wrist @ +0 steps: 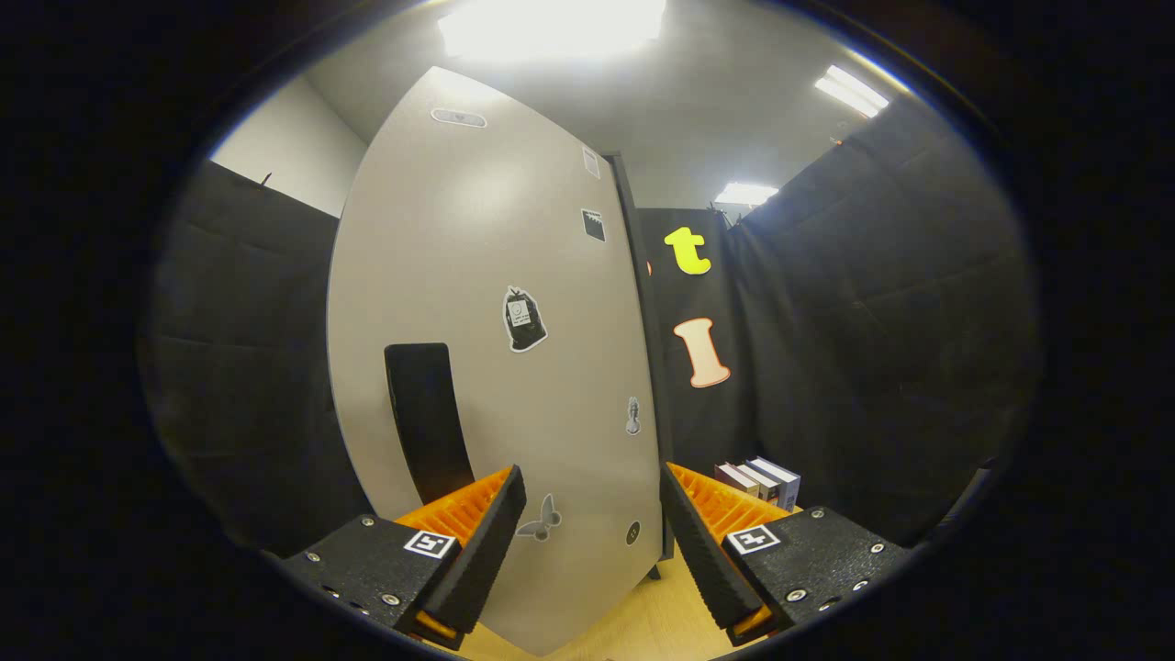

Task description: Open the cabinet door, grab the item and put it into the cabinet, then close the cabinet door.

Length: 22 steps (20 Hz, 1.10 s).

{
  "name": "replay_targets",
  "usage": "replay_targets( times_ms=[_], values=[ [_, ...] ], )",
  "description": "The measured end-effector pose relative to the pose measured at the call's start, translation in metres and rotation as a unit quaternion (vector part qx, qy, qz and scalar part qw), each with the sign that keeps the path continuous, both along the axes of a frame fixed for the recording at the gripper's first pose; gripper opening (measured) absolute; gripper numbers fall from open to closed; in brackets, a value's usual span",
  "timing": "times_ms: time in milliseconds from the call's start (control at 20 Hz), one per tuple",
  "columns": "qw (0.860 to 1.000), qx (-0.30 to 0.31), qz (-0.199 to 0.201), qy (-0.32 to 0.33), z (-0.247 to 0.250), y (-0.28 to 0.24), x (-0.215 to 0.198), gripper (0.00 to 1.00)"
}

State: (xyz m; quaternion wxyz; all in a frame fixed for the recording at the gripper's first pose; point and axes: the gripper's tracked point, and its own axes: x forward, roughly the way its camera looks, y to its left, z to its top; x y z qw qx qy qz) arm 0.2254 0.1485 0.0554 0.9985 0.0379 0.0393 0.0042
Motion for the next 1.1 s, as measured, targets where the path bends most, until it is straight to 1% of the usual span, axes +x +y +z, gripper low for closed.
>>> replay_targets(
  times_ms=[250,400,600,850,1100],
  values=[
    [0.999,0.001,0.038,0.006,-0.006,0.031,0.017,0.92],
    [0.997,-0.001,0.071,0.008,-0.008,0.063,0.034,0.92],
    [0.995,-0.003,0.096,0.010,-0.011,0.085,0.036,0.93],
    [0.995,-0.005,0.097,0.018,-0.013,0.082,0.026,0.93],
    [0.996,-0.010,0.087,0.011,-0.006,0.054,0.006,0.93]
  ],
)
